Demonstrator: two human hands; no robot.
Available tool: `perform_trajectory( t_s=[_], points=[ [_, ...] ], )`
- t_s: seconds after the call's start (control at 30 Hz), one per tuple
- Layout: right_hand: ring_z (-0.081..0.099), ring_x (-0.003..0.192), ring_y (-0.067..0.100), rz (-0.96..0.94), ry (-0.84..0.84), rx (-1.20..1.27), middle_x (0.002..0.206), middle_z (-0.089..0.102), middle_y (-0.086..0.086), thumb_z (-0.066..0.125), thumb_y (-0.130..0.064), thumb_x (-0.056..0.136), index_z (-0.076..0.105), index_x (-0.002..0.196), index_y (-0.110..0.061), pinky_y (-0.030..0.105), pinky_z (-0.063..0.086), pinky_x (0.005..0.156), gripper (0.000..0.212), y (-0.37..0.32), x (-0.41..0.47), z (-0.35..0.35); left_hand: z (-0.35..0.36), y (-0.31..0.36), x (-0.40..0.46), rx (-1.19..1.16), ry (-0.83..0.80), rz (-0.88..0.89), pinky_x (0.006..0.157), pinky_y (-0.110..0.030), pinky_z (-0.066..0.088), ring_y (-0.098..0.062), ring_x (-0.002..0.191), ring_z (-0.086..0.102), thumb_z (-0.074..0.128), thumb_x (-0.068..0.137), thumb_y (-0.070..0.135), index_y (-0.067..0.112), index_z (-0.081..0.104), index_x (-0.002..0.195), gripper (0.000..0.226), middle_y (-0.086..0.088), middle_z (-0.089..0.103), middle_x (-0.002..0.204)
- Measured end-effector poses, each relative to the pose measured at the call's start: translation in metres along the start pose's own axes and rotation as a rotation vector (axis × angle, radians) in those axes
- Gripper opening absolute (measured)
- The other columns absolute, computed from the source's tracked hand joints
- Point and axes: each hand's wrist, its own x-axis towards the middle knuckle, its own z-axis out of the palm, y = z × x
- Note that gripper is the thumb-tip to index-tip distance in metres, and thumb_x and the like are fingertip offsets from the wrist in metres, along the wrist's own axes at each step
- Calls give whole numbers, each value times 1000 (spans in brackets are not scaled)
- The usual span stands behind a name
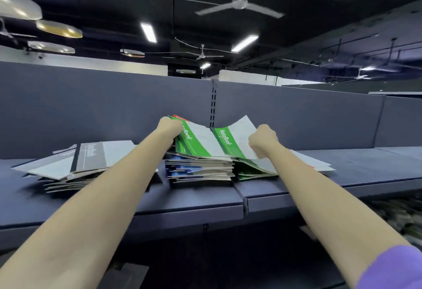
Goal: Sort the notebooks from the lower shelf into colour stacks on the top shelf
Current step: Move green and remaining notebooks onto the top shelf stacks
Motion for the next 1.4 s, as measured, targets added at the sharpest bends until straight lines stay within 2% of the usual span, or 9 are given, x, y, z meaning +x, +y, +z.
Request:
perform_trajectory(
  t_s=[0.13,0.3,0.4,0.5,0.63,0.77,0.9,1.13,1.4],
  points=[
    [56,86,30,17,-128,-302,96,60,11,48,-6,88,47,91,-8,32,45,70,4,27,3,5,3,-13,11,145,25,11,72,-28,36,-25,85,48,48,99,7,8,46,84,16,-5,48,79],
    [40,125,36,-106,-61,-356,136,44,9,51,-23,90,52,131,-21,44,38,104,41,36,10,22,1,-20,16,203,33,15,57,-31,32,-25,81,47,51,97,13,9,46,84,15,-3,46,75],
    [52,117,32,-254,-267,-248,133,59,1,49,-44,91,62,122,-27,43,45,100,38,23,9,40,-2,-21,17,219,29,-5,53,-29,31,-20,67,47,55,96,19,7,51,88,15,-2,48,74],
    [54,97,29,-387,-345,-339,110,68,0,48,-35,96,65,99,-26,40,49,91,20,22,2,51,-5,-25,18,215,8,-39,53,-30,31,-16,63,48,60,95,27,3,58,110,28,-3,54,76],
    [59,91,22,-195,-356,128,106,71,6,54,-12,94,72,105,-15,31,47,81,21,7,19,47,-10,-30,21,161,-2,-68,56,-29,37,-19,66,55,63,93,32,2,61,115,38,-8,62,88],
    [44,58,17,-26,-369,562,69,64,1,58,-43,95,64,102,-8,26,35,55,36,-28,15,40,-9,-32,24,152,6,-71,64,-32,45,-24,78,64,67,89,37,4,61,112,41,-8,68,96],
    [40,60,16,-109,-428,320,72,50,-1,73,-67,74,51,92,-13,29,30,52,61,-42,4,60,-5,-34,28,162,46,-57,70,-32,43,-27,91,63,67,89,45,3,57,118,52,-9,66,105],
    [31,57,18,-33,-361,593,65,32,0,81,-38,81,35,67,-19,31,24,54,52,-20,10,70,-2,-32,29,216,73,-64,57,-30,31,-18,68,46,56,99,41,-2,54,126,51,-7,57,84],
    [39,69,23,-143,-177,291,74,39,0,78,-45,81,37,76,-17,33,25,51,50,-3,15,51,-3,-30,24,242,71,-87,54,-30,33,-21,73,54,59,98,33,6,55,108,30,-7,60,93]
  ],
)
